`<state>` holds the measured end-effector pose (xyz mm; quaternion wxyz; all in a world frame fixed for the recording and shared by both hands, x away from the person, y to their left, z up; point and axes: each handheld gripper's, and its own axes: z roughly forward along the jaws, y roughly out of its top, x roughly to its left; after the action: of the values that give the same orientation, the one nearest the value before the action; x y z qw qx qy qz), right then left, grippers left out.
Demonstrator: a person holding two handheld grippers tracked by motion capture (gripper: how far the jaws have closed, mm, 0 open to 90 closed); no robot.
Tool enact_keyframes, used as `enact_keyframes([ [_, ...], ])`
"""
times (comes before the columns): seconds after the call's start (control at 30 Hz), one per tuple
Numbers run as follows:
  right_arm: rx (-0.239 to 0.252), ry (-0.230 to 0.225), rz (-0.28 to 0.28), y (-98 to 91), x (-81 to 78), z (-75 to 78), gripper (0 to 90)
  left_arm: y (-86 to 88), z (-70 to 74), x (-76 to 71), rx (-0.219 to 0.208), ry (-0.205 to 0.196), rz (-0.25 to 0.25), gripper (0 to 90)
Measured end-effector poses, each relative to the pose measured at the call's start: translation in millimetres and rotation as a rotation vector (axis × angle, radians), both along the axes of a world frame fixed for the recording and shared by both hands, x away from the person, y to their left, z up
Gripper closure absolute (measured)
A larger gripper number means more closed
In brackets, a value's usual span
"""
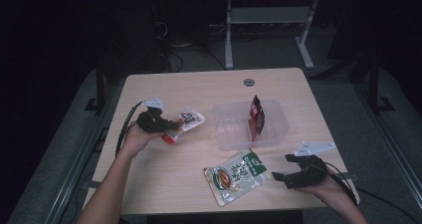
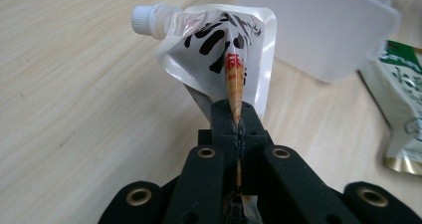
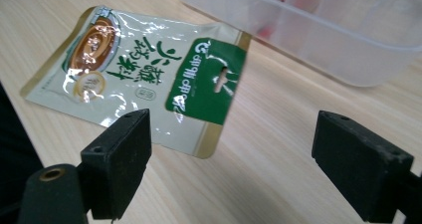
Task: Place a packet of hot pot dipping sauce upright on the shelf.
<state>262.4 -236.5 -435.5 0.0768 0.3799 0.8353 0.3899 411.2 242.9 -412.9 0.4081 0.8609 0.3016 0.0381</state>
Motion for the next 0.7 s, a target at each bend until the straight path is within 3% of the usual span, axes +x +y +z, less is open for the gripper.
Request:
enact_keyframes([
  [0.13, -0.023, 0.04, 0.035, 6.8, 3.1, -2.3, 16.9, 3.0, 3.6, -14.1, 0.001, -0.001, -0.012, 89.3],
  [0.23, -0.033, 0.046, 0.045, 10.4, 3.8, -2.5, 16.3, 3.6, 5.9, -24.7, 0.005, -0.01, -0.021, 89.3],
  [0.6, -0.029, 0.048, 0.047, 15.0, 4.2, -0.2, 14.0, -1.6, 13.9, -66.5, 0.013, -0.034, -0.049, 89.3],
  [0.7, -0.008, 0.063, 0.049, 17.7, 4.7, 1.9, 14.2, -2.9, 15.5, -78.0, 0.001, -0.034, -0.064, 89.4],
])
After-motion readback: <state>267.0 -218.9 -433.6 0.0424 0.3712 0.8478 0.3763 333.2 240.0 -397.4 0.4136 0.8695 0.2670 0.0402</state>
